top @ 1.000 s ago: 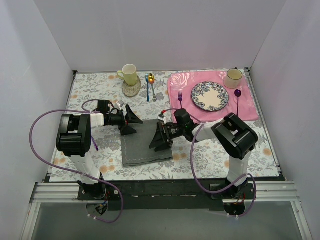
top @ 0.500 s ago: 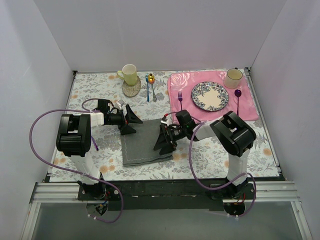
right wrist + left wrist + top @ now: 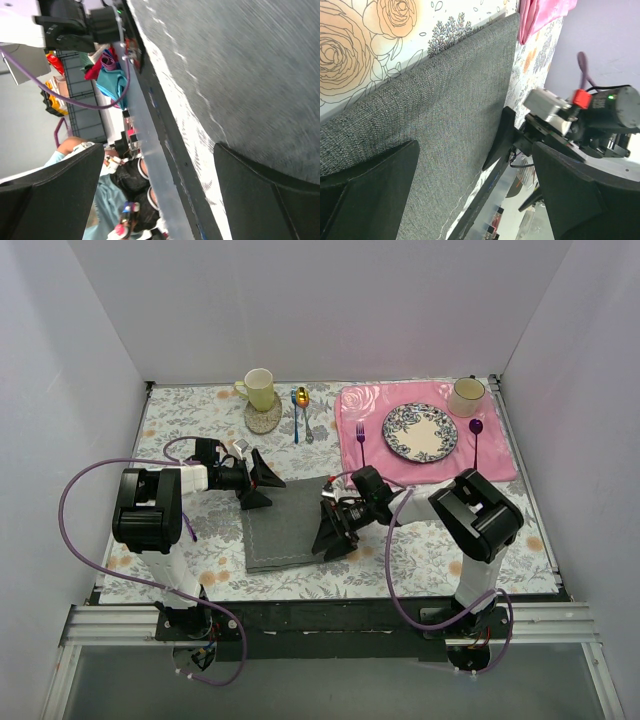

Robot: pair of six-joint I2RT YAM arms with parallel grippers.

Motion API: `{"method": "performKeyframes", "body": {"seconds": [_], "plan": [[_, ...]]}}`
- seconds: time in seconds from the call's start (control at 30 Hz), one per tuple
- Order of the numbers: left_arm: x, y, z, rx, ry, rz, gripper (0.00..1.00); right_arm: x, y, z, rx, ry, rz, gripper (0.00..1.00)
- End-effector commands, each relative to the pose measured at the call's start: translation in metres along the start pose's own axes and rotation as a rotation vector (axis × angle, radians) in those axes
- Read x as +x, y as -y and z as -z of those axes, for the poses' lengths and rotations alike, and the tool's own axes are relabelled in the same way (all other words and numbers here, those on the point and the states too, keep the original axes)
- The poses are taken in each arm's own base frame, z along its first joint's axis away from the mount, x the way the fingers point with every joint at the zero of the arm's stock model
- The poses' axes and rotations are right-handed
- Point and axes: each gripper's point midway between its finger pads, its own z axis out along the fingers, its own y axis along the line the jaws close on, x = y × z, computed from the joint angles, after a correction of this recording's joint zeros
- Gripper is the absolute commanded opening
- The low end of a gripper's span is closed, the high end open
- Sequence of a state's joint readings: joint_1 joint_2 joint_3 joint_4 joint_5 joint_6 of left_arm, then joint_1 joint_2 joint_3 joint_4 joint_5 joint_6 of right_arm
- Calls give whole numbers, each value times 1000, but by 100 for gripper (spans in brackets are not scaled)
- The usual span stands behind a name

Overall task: Fold the napkin into a case and place the utensils inside
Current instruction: Smooth out the square-folded napkin at the center of the board, then rotate the square-folded napkin at the center of the board.

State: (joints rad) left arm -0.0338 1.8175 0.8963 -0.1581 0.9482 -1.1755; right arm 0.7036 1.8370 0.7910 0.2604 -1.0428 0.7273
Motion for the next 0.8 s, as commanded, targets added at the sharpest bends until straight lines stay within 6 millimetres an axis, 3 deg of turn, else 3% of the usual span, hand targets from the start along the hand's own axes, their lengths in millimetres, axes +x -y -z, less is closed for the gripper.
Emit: {"method": "performKeyframes", "body": {"seconds": [0.0,0.1,0.17,0.33,0.43,0.53,0.57,0.6,0.67,0.7,0.73,0.77], "plan": [[-8,-21,4,-101,61,-34,98,27,21,1,39,-65,-78,99],[-9,-23,4,-105,61,-29,98,25,26,3,66,-75,-135,99],[-10,-23,3,-108,63,-27,98,14,26,2,78,-79,-74,99],[-10,-17,5,-92,63,-41,98,12,24,12,108,-98,-77,99],[-10,11,14,-5,68,-127,98,0,6,20,118,-92,48,99],[-6,43,30,71,82,-284,98,-25,-19,30,149,-54,261,98],[-8,68,45,91,126,-384,98,-24,-24,35,168,-61,271,98],[-9,77,52,88,148,-453,98,-36,-31,39,197,-37,352,96],[-6,90,67,42,173,-637,98,-44,-38,45,232,-10,402,87],[-16,90,73,-33,212,-704,98,-49,-36,48,269,11,426,82],[-12,85,75,-78,192,-730,98,-51,-34,49,282,18,438,67],[-9,81,72,-121,168,-868,98,-53,-31,49,300,23,443,58]]}}
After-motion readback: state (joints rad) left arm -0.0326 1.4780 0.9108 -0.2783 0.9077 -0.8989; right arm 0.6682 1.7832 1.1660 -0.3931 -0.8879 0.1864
